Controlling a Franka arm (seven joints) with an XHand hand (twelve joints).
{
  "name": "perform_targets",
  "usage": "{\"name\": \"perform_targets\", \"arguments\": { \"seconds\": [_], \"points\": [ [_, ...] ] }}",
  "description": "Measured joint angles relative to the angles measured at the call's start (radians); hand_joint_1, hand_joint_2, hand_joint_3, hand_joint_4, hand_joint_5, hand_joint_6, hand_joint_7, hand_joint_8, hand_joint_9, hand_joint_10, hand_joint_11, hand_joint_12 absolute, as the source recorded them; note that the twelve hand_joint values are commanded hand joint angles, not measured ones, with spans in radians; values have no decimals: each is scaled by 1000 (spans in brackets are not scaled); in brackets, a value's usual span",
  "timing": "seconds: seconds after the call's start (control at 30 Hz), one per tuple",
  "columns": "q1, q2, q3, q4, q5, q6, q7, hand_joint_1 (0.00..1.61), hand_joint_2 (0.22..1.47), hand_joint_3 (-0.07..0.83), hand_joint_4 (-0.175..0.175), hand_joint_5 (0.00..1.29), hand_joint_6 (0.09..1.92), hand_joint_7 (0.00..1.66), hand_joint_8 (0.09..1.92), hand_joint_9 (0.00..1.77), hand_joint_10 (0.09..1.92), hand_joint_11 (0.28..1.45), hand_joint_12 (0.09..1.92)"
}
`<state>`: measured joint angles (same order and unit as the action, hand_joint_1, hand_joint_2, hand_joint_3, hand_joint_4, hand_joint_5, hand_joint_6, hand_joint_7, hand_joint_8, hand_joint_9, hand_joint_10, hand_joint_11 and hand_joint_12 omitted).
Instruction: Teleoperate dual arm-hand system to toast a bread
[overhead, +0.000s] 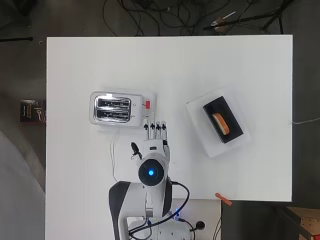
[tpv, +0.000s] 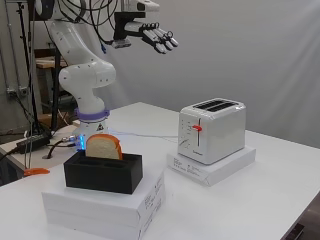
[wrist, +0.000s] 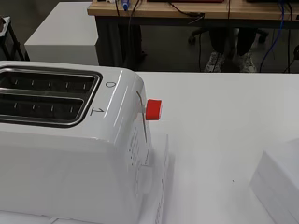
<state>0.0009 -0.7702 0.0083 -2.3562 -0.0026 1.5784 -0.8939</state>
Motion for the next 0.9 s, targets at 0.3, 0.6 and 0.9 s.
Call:
{"name": "perform_targets", "arguments": {
  "seconds": [0.3,0.6,0.9],
  "points": [
    [0,1,0,0,-2,-1,3,266,1141,0,-44,287,87,394,87,551,87,497,87],
    [-1,9,-2,6,9,-4,16,279,1139,-1,-40,285,87,389,87,546,87,492,87],
    [-1,10,-3,10,14,-8,17,291,1138,-1,-42,287,87,392,87,546,87,490,87]
  ]
}}
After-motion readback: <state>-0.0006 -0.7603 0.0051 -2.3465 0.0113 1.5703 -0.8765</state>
